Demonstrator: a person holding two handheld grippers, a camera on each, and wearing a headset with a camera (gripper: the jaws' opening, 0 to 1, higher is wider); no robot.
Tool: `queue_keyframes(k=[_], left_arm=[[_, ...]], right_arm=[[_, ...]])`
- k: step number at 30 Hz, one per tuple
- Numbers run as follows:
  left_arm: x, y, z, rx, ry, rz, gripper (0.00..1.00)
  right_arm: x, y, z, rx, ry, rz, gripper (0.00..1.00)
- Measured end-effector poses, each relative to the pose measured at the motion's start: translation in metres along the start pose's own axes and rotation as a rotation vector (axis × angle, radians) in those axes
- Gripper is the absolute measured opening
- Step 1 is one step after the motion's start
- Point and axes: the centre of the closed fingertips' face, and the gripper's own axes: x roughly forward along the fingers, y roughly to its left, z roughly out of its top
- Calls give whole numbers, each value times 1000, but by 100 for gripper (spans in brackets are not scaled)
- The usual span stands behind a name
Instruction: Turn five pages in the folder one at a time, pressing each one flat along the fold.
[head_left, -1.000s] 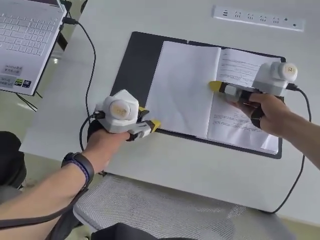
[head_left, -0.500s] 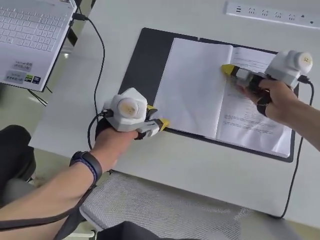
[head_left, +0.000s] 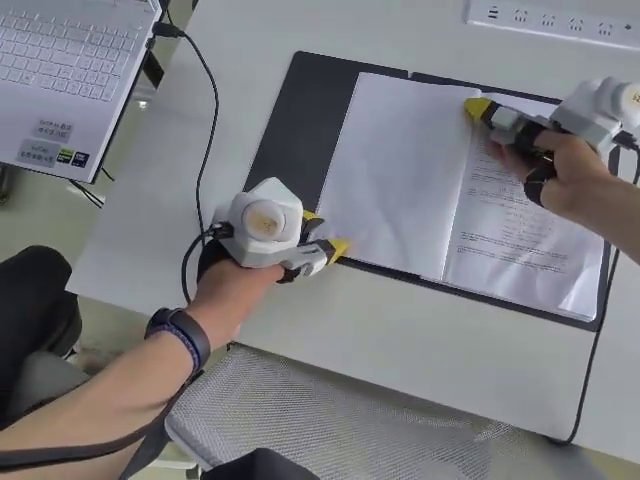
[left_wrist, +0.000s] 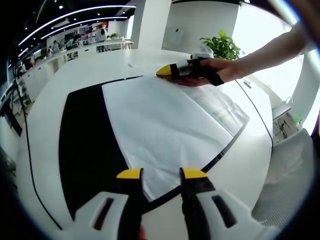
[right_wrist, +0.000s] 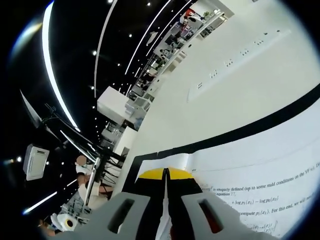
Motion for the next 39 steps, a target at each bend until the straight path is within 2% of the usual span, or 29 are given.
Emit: queue_keyframes(k=[6, 18, 34, 39], left_arm=[[0, 0, 0, -4, 0, -1, 27], [2, 2, -1, -8, -3, -4, 28], [2, 3, -1, -10, -14, 3, 25], [2, 3, -1, -9, -15, 0, 26]], right_arm=[[9, -7, 15, 36, -38, -40, 0], [10, -8, 14, 8, -13, -48, 0], [-19, 7, -29, -28, 67, 50, 0], [-29, 18, -46, -76, 100, 76, 0]])
